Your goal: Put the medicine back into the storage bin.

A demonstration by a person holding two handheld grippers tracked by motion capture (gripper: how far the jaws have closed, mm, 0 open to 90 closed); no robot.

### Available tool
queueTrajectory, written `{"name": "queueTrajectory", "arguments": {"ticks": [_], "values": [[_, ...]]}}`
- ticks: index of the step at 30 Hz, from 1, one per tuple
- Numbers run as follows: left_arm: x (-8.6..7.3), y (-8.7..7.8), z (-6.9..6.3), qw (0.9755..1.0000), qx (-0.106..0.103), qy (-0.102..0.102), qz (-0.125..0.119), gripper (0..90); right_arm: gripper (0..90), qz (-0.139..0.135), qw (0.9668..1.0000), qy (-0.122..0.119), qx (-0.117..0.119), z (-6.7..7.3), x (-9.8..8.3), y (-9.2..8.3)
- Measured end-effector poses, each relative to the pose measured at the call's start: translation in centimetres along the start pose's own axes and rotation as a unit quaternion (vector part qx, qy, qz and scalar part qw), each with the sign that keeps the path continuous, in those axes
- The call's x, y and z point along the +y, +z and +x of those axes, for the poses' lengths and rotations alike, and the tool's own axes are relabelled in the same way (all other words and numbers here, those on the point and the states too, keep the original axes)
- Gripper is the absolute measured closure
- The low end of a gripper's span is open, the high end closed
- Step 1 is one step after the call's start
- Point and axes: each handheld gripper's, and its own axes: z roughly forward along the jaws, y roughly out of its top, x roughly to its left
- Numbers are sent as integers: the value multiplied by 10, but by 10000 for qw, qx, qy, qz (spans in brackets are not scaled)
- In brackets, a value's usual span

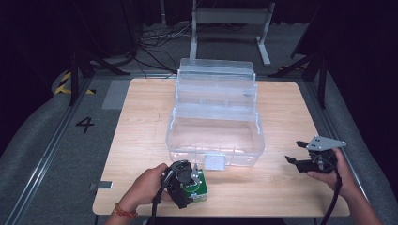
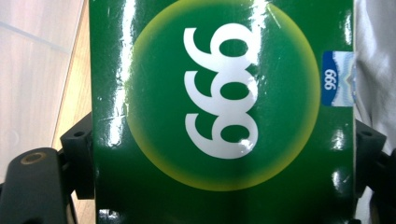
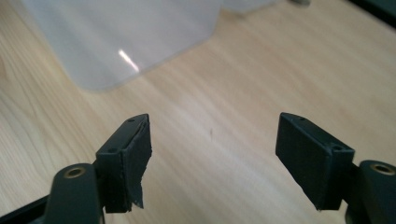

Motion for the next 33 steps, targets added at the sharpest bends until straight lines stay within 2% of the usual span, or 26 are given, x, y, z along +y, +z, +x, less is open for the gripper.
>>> {"name": "queueTrajectory", "arguments": {"ticks": [5, 9, 13, 19, 21, 32, 33], "values": [[5, -4, -1, 9999, 14, 91, -42, 157, 281, -63, 9986, 497, 180, -4, -28, 11], [7, -7, -1, 9998, -15, 163, -112, 158, 282, 41, 9975, 657, 244, -4, -40, 19], [9, -14, -3, 9996, 52, 194, -189, 158, 281, 48, 9974, 667, 284, -3, -43, 21], [15, -27, -7, 9989, 57, 369, -280, 158, 270, 80, 9970, 700, 317, -2, -48, 25], [16, -32, -7, 9987, 40, 393, -320, 158, 262, 55, 9961, 798, 368, -4, -49, 26], [26, -74, -3, 9956, 132, 692, -624, 158, 250, -45, 9959, 836, 343, -4, -51, 27], [26, -74, -3, 9956, 132, 692, -624, 158, 250, -45, 9959, 836, 343, -4, -51, 27]]}}
